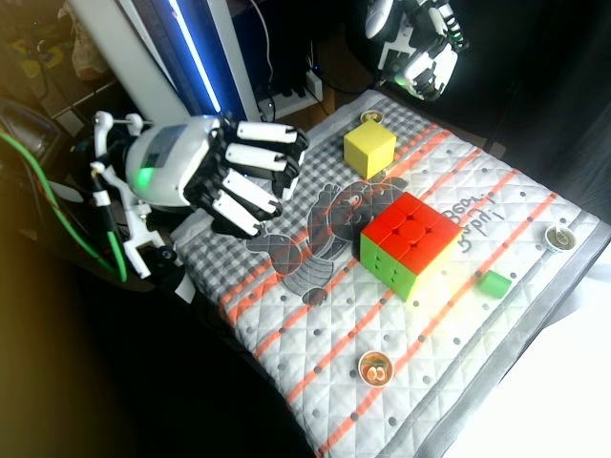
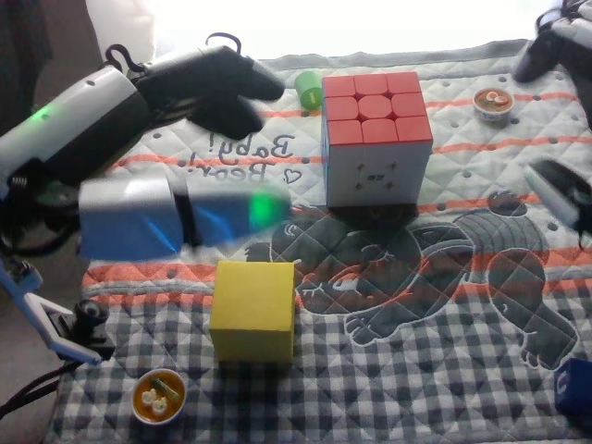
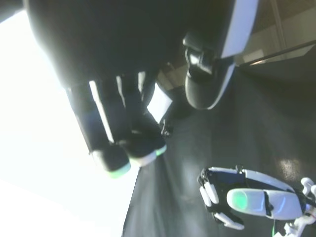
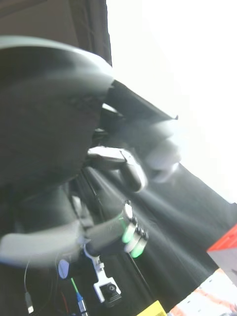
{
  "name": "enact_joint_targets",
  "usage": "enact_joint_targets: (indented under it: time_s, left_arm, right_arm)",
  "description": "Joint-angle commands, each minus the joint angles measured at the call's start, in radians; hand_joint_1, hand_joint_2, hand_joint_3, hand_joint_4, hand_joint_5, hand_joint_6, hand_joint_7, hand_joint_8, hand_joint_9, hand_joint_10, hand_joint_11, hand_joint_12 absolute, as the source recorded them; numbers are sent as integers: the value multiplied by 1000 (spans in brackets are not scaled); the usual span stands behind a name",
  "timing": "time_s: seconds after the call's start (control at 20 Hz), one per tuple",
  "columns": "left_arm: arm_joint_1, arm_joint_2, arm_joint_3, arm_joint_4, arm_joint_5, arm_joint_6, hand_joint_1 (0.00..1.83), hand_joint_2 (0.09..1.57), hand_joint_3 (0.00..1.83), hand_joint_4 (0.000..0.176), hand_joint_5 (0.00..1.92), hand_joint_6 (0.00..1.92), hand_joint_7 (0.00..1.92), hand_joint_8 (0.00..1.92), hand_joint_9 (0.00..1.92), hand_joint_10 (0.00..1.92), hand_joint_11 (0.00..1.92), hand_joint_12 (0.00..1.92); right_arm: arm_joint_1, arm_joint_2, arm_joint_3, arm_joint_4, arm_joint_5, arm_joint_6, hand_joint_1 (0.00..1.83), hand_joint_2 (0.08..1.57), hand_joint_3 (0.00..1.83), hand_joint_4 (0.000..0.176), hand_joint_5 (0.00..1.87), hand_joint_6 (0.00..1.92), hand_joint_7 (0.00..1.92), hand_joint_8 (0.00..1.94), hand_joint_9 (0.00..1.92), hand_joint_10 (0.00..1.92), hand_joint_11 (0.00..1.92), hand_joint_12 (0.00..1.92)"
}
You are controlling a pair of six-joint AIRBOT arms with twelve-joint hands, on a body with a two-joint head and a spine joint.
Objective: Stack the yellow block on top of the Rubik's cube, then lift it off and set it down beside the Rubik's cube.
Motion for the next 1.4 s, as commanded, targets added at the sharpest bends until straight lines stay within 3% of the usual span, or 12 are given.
enact_joint_targets:
  time_s: [0.0,0.1,0.2,0.3,0.35,0.55,0.65,0.8,0.95,1.1,1.25,1.35]
  left_arm:
    - [-13,-3,1,22,120,-10,673,886,1,0,318,11,372,20,312,182,0,1197]
    - [-13,-6,4,20,111,-10,703,890,1,2,346,15,329,3,276,150,0,1170]
    - [-13,-7,4,24,78,-10,721,890,0,26,353,11,360,14,326,170,0,1293]
    - [-15,-5,0,24,25,-10,732,862,0,75,320,1,305,1,274,179,0,1351]
    - [-16,-4,-1,24,-8,-10,710,862,0,117,284,0,244,0,187,268,0,1391]
    - [-17,-8,12,24,-164,-8,706,801,0,145,290,2,186,1,15,514,0,1383]
    - [-17,-18,23,24,-228,-7,729,777,0,175,270,3,143,3,10,306,0,1228]
    - [-23,-38,44,24,-310,15,700,781,0,148,268,1,177,13,63,302,0,1220]
    - [-39,-58,55,24,-394,70,676,798,1,173,249,3,146,6,29,242,0,979]
    - [-40,-69,62,24,-446,81,627,799,1,176,249,0,120,1,50,165,0,1066]
    - [-40,-92,78,24,-505,103,623,823,6,176,228,3,82,0,23,111,0,680]
    - [-48,-108,90,24,-545,128,598,857,18,176,231,2,82,1,10,80,0,630]
  right_arm:
    - [5,-1,5,-8,121,1,934,633,637,0,279,943,238,935,102,1200,0,1651]
    - [5,-4,8,-6,119,1,989,679,577,0,290,912,234,900,86,1187,0,1664]
    - [4,-5,10,-4,117,1,1012,739,484,0,290,885,219,892,75,1208,0,1680]
    - [4,-5,10,-3,116,1,1005,763,461,0,277,891,205,939,61,1251,0,1707]
    - [4,-7,11,-2,114,1,1011,769,452,0,291,887,205,947,64,1255,0,1720]
    - [4,-11,14,-2,105,1,1018,795,435,0,314,964,219,983,66,1270,0,1704]
    - [4,-11,15,-2,102,1,1040,724,592,0,330,1104,243,1091,73,1359,0,1799]
    - [4,-11,16,-2,101,3,1033,689,669,0,360,1116,283,1100,113,1365,0,1819]
    - [4,-10,19,-2,100,7,983,696,679,0,391,1166,335,1093,147,1374,0,1844]
    - [4,-10,23,-4,100,25,988,701,678,0,402,1179,374,1091,190,1379,0,1872]
    - [4,-10,25,-8,100,34,962,709,677,0,442,1165,405,1116,226,1408,6,1919]
    - [4,-10,26,-10,101,37,975,725,644,0,501,1123,452,1117,277,1396,75,1916]
